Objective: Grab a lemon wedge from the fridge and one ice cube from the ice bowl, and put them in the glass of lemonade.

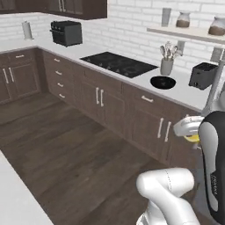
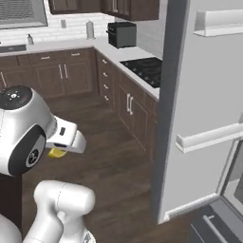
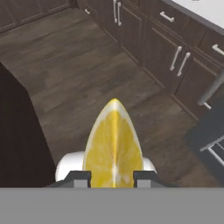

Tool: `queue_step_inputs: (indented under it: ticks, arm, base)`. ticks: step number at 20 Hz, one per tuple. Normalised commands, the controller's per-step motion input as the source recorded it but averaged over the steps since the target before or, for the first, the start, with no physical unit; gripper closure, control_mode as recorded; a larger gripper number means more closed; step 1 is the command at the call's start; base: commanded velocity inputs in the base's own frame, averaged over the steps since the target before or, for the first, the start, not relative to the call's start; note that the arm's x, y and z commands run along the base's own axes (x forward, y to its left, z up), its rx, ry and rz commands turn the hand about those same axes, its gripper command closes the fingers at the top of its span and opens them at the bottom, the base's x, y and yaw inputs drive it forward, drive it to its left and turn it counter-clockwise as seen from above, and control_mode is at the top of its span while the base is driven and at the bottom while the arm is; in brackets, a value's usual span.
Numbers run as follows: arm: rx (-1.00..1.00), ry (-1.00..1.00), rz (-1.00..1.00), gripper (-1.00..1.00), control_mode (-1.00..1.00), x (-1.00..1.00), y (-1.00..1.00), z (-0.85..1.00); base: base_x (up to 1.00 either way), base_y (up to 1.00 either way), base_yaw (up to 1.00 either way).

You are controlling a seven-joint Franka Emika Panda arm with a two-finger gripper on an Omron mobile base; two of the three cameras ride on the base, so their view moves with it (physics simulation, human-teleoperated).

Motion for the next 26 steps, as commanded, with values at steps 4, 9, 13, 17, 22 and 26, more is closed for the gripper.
queue_step_inputs:
  ticks: [4, 9, 13, 17, 22, 26]
  arm:
    - [0.00, 0.00, 0.00, 1.00, 1.00, 0.00, 0.00, 0.00]
    - [0.00, 0.00, 0.00, 1.00, 1.00, 0.00, 0.00, 0.00]
    - [0.00, 0.00, 0.00, 1.00, 1.00, 0.00, 0.00, 0.00]
    - [0.00, 0.00, 0.00, 1.00, 1.00, 0.00, 0.00, 0.00]
    - [0.00, 0.00, 0.00, 1.00, 1.00, 0.00, 0.00, 0.00]
    - [0.00, 0.00, 0.00, 1.00, 1.00, 0.00, 0.00, 0.00]
  base:
    - [1.00, 0.00, 0.04]
    - [1.00, 0.00, -0.06]
    - [1.00, 0.00, -0.16]
    - [1.00, 0.00, -0.25]
    - [0.77, 0.00, -0.60]
    - [0.47, 0.00, -0.76]
